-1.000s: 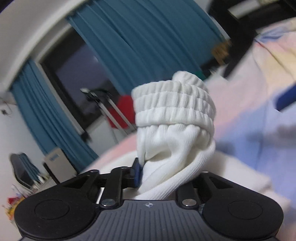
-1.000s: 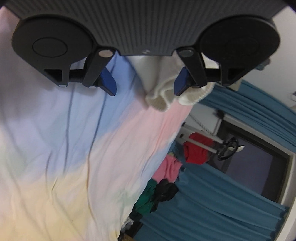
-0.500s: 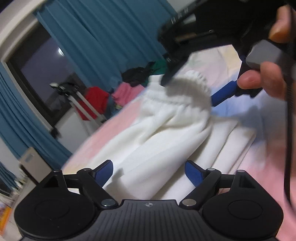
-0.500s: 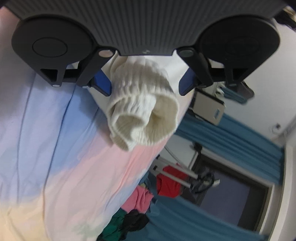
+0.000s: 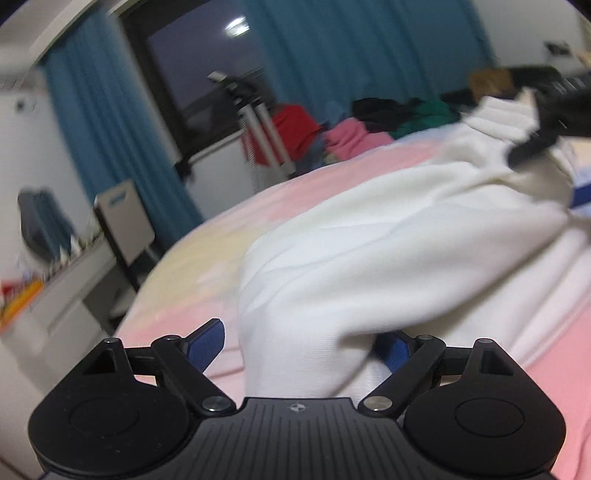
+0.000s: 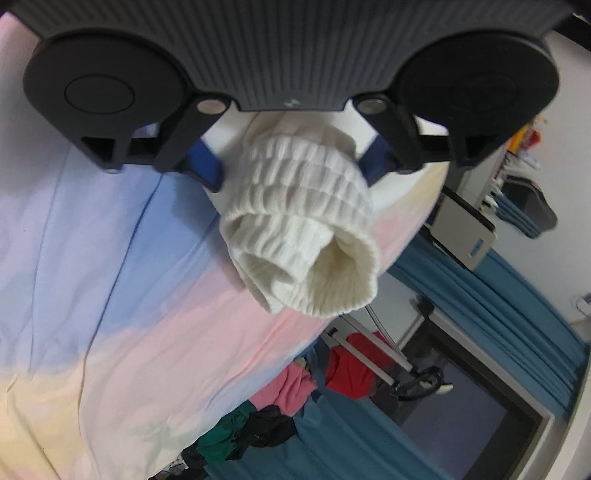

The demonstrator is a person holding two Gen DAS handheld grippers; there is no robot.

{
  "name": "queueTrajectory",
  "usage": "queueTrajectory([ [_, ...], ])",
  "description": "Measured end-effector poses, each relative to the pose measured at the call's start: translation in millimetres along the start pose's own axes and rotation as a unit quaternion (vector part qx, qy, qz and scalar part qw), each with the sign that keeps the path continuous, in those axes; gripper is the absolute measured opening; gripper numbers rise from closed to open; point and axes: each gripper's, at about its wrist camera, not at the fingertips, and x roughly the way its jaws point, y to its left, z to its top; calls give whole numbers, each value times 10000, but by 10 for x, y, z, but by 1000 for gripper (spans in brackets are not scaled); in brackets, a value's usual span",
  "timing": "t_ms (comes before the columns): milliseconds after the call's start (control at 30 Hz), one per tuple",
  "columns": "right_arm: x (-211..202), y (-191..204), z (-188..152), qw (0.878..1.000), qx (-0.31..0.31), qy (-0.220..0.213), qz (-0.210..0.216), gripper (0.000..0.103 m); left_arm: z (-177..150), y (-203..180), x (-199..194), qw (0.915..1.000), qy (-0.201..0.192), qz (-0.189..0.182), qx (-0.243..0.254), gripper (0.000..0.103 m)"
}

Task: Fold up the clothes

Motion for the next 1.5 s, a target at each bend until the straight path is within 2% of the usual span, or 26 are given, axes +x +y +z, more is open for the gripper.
queueTrajectory([
  [100,-54,-16,23,9999,103,-89,-19,49,-9,164,-36,9989,116,52,-459,89],
  [200,-157,-12,45,9993,230,-255,168,40,-15,312,-69,9958,218,88,-881,89],
  [300,-351,-12,46,9968,299,-542,505,38,-11,350,-86,9941,222,24,-1064,89],
  [367,-439,-34,42,9965,248,-653,461,38,-7,375,-98,9927,224,-20,-1186,89],
  [467,-367,-283,34,9956,813,-465,42,38,-3,413,-115,9903,228,-84,-1369,89],
  [567,-230,-477,15,9922,1227,-193,-76,38,-16,481,-95,9869,277,-145,-1581,89],
  [700,-205,-503,-4,9913,1309,-119,61,45,-57,592,-58,9827,380,-220,-1802,91],
  [800,-173,-562,-18,9899,1418,49,-11,66,-107,656,-4,9796,492,-227,-1937,94],
  [900,-149,-590,-34,9892,1460,136,-78,66,-144,756,81,9734,648,-338,-2172,97],
  [1033,-116,-553,-79,9903,1360,260,-79,68,-199,925,197,9562,906,-563,-2726,97],
  [1167,-104,-605,-116,9874,1524,425,64,71,-263,1024,280,9447,1065,-635,-3036,97],
  [1300,-59,-478,-108,9896,1297,608,95,79,-317,1085,327,9386,1187,-644,-3174,99],
  [1400,-130,-377,-65,9889,1306,531,475,81,-358,1117,348,9378,1230,-617,-3187,99],
  [1500,-237,-245,-24,9912,987,379,799,82,-400,1169,366,9326,1293,-623,-3310,99],
])
